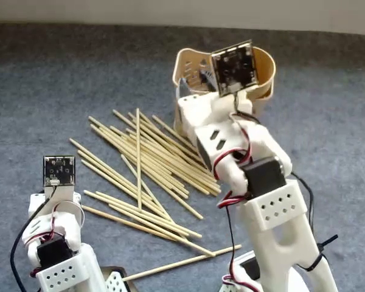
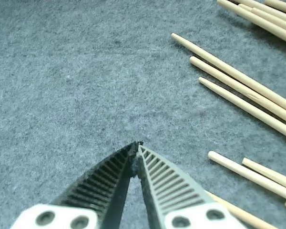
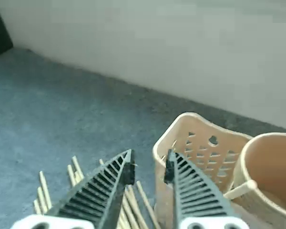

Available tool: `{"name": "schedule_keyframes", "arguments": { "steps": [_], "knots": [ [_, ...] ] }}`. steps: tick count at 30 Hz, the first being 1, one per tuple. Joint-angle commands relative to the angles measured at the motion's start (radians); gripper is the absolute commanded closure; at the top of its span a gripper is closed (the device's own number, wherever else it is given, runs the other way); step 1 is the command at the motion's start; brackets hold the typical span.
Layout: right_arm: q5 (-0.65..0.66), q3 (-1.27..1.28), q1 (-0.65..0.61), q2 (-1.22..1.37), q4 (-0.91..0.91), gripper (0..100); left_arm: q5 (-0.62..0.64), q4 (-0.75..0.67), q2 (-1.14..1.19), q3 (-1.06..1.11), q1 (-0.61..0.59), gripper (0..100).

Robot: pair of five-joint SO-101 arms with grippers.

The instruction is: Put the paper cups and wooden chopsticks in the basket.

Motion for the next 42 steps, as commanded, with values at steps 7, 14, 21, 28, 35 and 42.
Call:
{"name": "schedule_keyframes", "arguments": {
  "steps": [7, 14, 21, 28, 35, 42],
  "knots": [
    [-0.150, -0.004, -0.170, 0.021, 0.165, 93.1, -0.008, 0.003, -0.013, 0.021, -0.018, 99],
    [-0.311, -0.004, -0.231, 0.214, 0.229, 84.3, -0.008, 0.005, -0.013, 0.021, -0.018, 99],
    [-0.358, -0.005, -0.312, 0.438, 0.223, 83.9, -0.008, 0.005, -0.013, 0.021, -0.018, 99],
    [-0.433, -0.074, -0.361, 0.682, 0.222, 83.9, -0.008, 0.005, -0.013, 0.021, -0.018, 99],
    [-0.443, -0.179, -0.363, 0.852, 0.223, 83.9, -0.008, 0.005, -0.013, 0.021, -0.018, 99],
    [-0.443, -0.222, -0.386, 0.917, 0.220, 83.9, -0.008, 0.005, -0.013, 0.021, -0.018, 99]
  ]
}}
